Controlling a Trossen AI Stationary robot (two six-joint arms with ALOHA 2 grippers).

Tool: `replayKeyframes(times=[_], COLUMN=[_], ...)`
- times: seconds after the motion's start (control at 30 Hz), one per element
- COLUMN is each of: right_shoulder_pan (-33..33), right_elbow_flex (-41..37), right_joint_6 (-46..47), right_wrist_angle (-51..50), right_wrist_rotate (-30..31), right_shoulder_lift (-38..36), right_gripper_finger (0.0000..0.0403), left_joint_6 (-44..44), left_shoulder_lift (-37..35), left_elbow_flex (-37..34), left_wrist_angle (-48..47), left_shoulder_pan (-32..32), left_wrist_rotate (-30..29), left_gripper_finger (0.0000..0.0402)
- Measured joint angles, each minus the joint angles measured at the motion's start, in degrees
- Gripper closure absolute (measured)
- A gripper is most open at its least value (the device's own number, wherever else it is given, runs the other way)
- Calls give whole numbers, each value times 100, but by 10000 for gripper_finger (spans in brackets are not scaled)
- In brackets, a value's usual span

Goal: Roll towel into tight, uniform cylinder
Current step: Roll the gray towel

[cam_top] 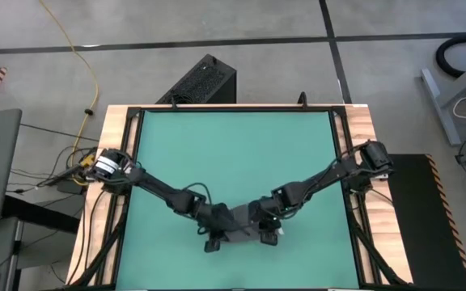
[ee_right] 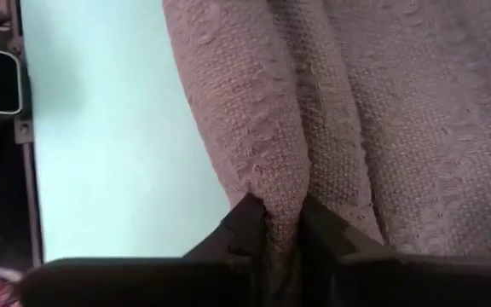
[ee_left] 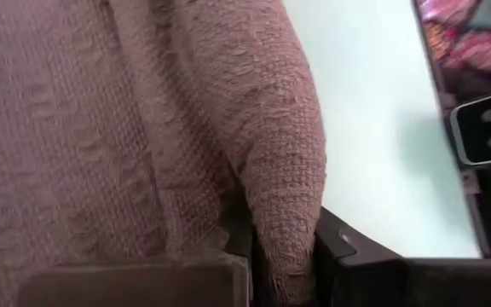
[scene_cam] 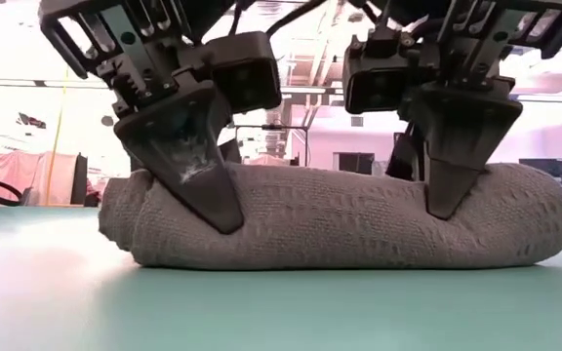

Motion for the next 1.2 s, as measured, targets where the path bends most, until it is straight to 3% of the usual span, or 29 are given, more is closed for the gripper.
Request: replayKeyframes(times=[0.13,0.23,0.33,0.4,0.57,0.7,0.83,0.97,1.03,1.2], right_shoulder_pan=[-7,-109,-239,-273,-3,828,1748,2264,2368,2383], right_elbow_flex=[0,-2,34,94,109,-74,-216,-196,-134,50], right_joint_6=[-6,-199,-365,-366,-381,-438,-1259,-1695,-1665,-1485], right_wrist_angle=[3,-66,-410,-800,-1246,-330,562,602,564,553], right_wrist_rotate=[150,-60,-454,-371,1081,2548,3831,4970,5264,5302], right_shoulder_lift=[0,-32,-214,-441,-1335,-1711,-1262,-565,-279,109], right_gripper_finger=[291,247,205,186,175,181,182,182,182,182], left_joint_6=[-419,-797,-1002,-1022,-1160,-1228,-1258,-1252,-1260,-1263], left_shoulder_lift=[-6,-6,-6,-6,-2,2,6,9,11,12], left_elbow_flex=[-496,-795,-931,-932,-940,-950,-950,-950,-952,-952], left_wrist_angle=[837,1411,1648,1619,1664,1723,1724,1727,1735,1733], left_shoulder_pan=[94,106,162,195,315,411,480,482,482,471], left_wrist_rotate=[356,401,513,596,776,832,951,951,941,905], left_gripper_finger=[370,370,370,369,370,370,368,369,368,366])
